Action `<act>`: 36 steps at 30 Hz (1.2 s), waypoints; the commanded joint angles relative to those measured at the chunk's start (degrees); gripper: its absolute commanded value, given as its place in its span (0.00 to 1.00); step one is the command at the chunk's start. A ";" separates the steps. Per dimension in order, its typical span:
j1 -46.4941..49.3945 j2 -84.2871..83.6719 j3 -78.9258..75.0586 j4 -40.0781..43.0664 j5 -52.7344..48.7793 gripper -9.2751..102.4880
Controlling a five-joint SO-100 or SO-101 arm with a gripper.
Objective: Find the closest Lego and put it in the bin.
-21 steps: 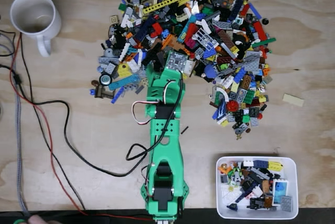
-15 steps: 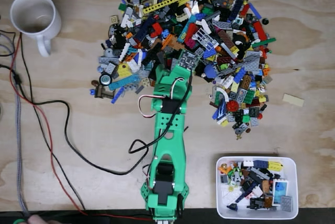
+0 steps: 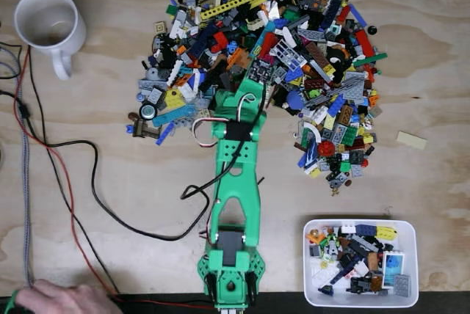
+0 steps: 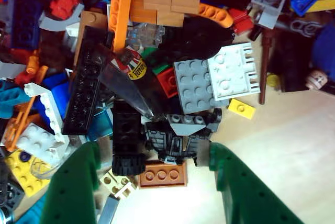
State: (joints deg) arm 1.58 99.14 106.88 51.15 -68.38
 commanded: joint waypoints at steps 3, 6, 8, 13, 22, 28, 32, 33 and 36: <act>-1.32 -5.36 -8.88 -0.53 -5.62 0.30; -1.67 -8.35 -7.91 -3.87 -8.79 0.31; -1.49 -10.20 -7.12 -6.86 -11.16 0.31; -2.64 -12.92 -6.24 -10.90 -14.77 0.30; -2.90 -17.67 -6.94 -14.50 -19.16 0.24; -3.08 -18.54 -6.94 -15.73 -19.60 0.16; -3.34 -18.72 -6.50 -15.73 -19.86 0.11; -3.43 -18.46 -6.50 -15.73 -19.69 0.10; -3.87 -17.05 -7.21 -15.47 -18.90 0.08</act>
State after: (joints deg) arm -1.32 79.80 102.39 35.77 -87.98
